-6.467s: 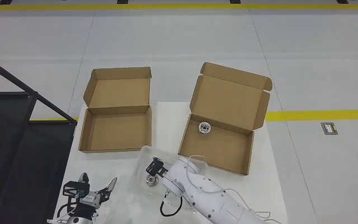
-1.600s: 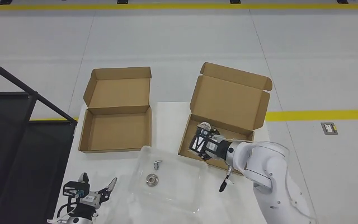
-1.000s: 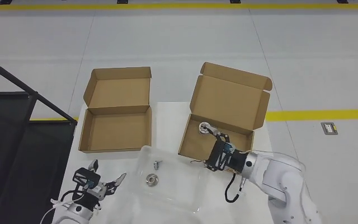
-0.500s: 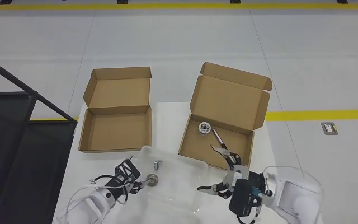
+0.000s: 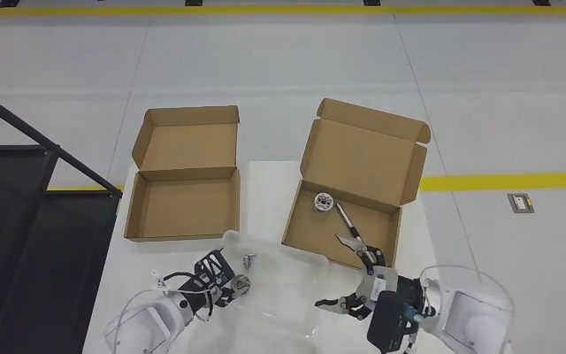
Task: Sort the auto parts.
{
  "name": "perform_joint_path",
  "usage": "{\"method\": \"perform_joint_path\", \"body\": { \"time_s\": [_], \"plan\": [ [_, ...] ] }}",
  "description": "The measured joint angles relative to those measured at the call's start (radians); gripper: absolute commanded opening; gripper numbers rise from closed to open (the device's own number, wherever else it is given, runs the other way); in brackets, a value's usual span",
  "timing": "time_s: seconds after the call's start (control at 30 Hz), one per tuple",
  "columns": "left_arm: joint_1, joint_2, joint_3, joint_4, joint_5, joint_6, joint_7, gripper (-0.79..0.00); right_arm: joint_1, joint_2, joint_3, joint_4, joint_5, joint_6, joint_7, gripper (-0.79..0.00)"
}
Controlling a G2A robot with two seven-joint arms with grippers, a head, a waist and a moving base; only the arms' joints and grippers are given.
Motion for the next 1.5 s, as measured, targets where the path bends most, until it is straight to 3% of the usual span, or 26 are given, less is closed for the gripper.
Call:
{"method": "perform_joint_path", "body": {
  "time_s": [0.3, 0.43, 0.67, 0.73, 0.97, 1.23, 1.5],
  "plan": [
    [-0.007, 0.002, 0.004, 0.001, 0.007, -0.021, -0.017, 0.0, 0.0, 0.0, 0.0, 0.0, 0.0, 0.0, 0.0, 0.0],
    [-0.056, 0.009, -0.005, -0.003, -0.026, -0.137, -0.114, 0.0, 0.0, 0.0, 0.0, 0.0, 0.0, 0.0, 0.0, 0.0],
    [-0.151, 0.033, -0.091, -0.01, -0.194, -0.393, -0.309, 0.0, 0.0, 0.0, 0.0, 0.0, 0.0, 0.0, 0.0, 0.0],
    [-0.171, 0.04, -0.094, -0.012, -0.243, -0.427, -0.362, 0.0, 0.0, 0.0, 0.0, 0.0, 0.0, 0.0, 0.0, 0.0],
    [-0.256, 0.072, -0.015, -0.007, -0.423, -0.426, -0.555, 0.0, 0.0, 0.0, 0.0, 0.0, 0.0, 0.0, 0.0, 0.0],
    [-0.364, 0.114, 0.149, 0.077, -0.433, -0.394, -0.592, 0.0, 0.0, 0.0, 0.0, 0.0, 0.0, 0.0, 0.0, 0.0],
    [-0.498, 0.136, 0.315, 0.121, -0.731, -0.136, -0.852, 0.0, 0.0, 0.0, 0.0, 0.0, 0.0, 0.0, 0.0, 0.0]
  ]
}}
